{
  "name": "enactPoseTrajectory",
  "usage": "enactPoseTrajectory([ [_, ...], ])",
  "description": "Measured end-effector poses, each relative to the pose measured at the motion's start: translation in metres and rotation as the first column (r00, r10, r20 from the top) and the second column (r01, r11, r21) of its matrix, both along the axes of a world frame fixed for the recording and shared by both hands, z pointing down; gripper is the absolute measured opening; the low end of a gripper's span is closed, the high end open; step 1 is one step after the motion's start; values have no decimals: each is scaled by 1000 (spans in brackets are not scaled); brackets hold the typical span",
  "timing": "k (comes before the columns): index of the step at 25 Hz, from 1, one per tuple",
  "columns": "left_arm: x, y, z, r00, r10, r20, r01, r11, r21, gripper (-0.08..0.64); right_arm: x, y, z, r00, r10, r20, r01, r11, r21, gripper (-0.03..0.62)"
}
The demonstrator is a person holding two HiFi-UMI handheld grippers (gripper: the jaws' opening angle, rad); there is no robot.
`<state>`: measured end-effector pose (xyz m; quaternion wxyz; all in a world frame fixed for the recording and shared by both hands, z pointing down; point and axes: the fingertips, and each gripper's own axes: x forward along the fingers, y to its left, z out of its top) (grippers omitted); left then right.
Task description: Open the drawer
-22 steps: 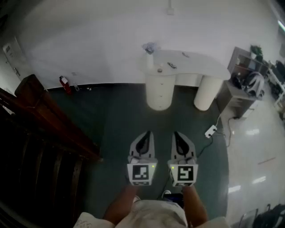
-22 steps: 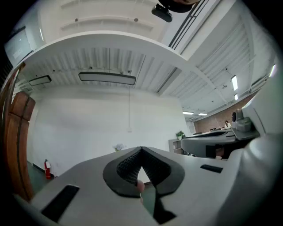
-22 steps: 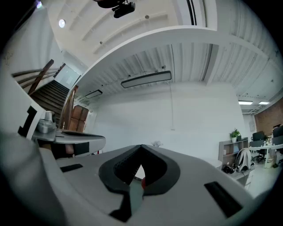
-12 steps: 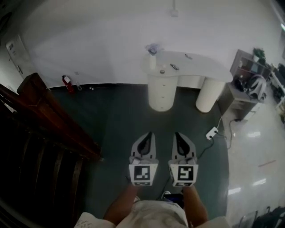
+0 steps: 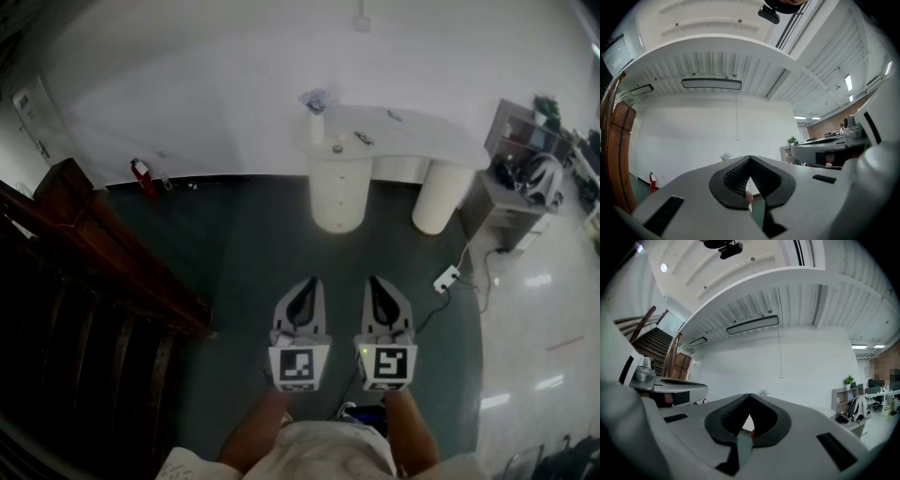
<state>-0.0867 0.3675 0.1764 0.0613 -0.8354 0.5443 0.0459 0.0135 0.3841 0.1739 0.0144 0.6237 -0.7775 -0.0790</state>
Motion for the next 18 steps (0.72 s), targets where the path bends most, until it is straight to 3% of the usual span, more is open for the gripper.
enactPoseTrajectory([
  [11, 70, -19, 2, 999, -37, 23, 38, 999, -8, 2, 78, -21, 6, 1000, 8, 29, -7, 1000, -14, 3],
  [18, 94, -38, 15, 998, -48, 41, 49, 998, -25, 2, 92, -45, 12, 1000, -18, 15, 19, 1000, -21, 3],
])
